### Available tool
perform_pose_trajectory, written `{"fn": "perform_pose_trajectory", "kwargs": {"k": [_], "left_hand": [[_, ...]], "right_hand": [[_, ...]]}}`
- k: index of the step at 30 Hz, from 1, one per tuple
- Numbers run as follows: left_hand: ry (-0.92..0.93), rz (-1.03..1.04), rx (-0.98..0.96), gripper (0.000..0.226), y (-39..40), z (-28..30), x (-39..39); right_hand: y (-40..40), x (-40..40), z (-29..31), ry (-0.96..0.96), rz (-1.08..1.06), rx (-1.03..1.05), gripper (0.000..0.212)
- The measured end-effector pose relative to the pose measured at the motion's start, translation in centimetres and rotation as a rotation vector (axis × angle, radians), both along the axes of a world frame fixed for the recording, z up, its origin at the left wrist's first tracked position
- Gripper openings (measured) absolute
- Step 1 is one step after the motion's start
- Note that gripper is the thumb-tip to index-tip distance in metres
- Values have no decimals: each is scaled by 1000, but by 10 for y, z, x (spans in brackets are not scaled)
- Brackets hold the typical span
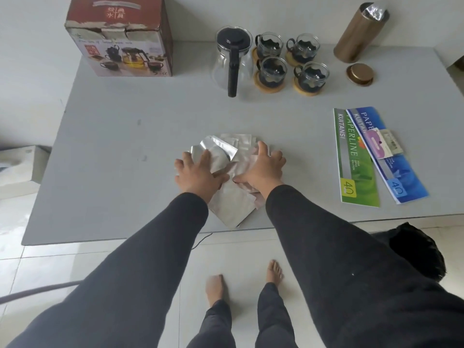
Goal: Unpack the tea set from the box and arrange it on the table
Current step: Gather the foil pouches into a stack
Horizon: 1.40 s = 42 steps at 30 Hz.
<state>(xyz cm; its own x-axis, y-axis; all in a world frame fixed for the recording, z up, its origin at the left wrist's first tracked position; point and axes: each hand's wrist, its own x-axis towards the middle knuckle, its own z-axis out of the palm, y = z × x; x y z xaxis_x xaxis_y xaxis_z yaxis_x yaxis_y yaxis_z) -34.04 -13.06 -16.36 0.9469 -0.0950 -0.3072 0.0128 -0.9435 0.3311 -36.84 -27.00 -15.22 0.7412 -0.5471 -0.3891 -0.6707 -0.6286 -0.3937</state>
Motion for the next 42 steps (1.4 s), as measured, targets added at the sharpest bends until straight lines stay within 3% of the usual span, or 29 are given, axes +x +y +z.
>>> {"fn": "perform_pose_trajectory", "kwargs": {"k": [4,9,14,18,21,26,32,34,38,42], "left_hand": [[-43,-120,6,82,2,-10,-3],[-38,-259,26,98,17,-15,-9],[-15,-254,6,90,20,-27,-18],[-24,-265,18,88,18,-25,-20],[-31,-285,21,91,19,-24,-21],[-39,-260,-24,106,20,-25,-22],[-47,-271,30,116,20,-23,-25],[-44,-276,41,117,20,-22,-25],[-46,-278,38,149,20,-23,-24],[-61,-286,59,136,18,-23,-24]], "right_hand": [[0,2,1,-30,25,-1,108],[9,11,5,-61,29,105,97],[6,19,16,-82,-151,318,57],[7,17,24,-18,-74,368,39],[17,13,26,-3,-35,445,42],[39,14,13,-20,-31,344,66],[47,17,7,-38,97,-1,59],[49,20,7,-61,127,-9,54],[50,27,15,-78,88,34,38],[50,31,17,-21,74,92,55]]}}
